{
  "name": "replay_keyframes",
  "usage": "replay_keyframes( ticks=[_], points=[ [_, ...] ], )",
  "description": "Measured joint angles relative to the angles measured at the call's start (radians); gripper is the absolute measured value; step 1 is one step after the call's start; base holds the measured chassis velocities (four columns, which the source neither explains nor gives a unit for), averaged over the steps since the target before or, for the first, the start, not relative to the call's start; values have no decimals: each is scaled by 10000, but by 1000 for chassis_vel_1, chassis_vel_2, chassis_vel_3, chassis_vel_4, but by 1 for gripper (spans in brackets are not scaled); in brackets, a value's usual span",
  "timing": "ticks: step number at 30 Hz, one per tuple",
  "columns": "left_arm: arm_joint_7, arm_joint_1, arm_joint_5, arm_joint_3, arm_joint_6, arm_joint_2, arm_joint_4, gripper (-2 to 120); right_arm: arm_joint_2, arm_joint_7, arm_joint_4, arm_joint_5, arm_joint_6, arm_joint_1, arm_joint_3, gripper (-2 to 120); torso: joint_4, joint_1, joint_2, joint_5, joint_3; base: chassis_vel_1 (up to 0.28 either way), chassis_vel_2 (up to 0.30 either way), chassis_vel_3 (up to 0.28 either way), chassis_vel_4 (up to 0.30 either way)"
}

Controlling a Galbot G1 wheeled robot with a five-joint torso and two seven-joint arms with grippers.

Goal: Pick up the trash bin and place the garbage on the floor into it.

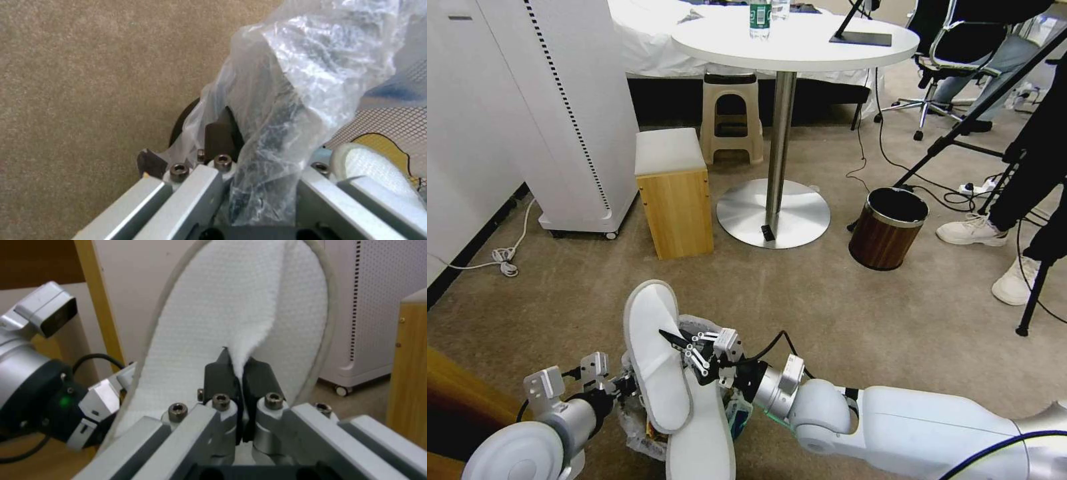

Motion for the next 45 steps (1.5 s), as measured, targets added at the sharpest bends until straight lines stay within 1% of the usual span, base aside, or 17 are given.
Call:
replay_keyframes(
  ticks=[13,27,37,38,39,40,43,44,45],
  points=[
    [151,-29,198,133,-8,-142,145,0,-178,-203,-300,-398,144,384,299,0,1,0,0,0,0,0,0,0,0],
    [175,-163,190,243,-8,-208,177,0,-616,-577,-493,-1021,387,61,720,0,0,0,0,0,0,0,0,0,0],
    [203,-140,218,238,-8,-247,151,0,-680,-758,-575,-1270,416,52,845,0,0,0,0,0,0,0,0,0,0],
    [203,-141,222,237,-8,-247,147,0,-680,-791,-606,-1335,420,-14,869,3,1,0,0,0,0,0,0,0,0],
    [203,-146,222,238,-8,-248,140,0,-687,-825,-612,-1378,422,-56,869,7,1,0,0,0,0,0,0,0,0],
    [203,-146,222,238,-8,-248,140,0,-687,-825,-612,-1378,422,-56,869,7,1,0,0,0,0,0,0,0,0],
    [203,-146,224,238,-9,-249,106,0,-744,-897,-612,-1479,430,-153,910,22,0,0,0,0,0,0,0,0,0],
    [203,-146,224,238,-9,-249,106,0,-744,-897,-612,-1479,430,-153,910,22,0,0,0,0,0,0,0,0,0],
    [203,-132,235,236,-9,-252,100,0,-772,-906,-612,-1517,430,-151,926,28,0,0,0,0,0,0,0,0,0]
  ],
)
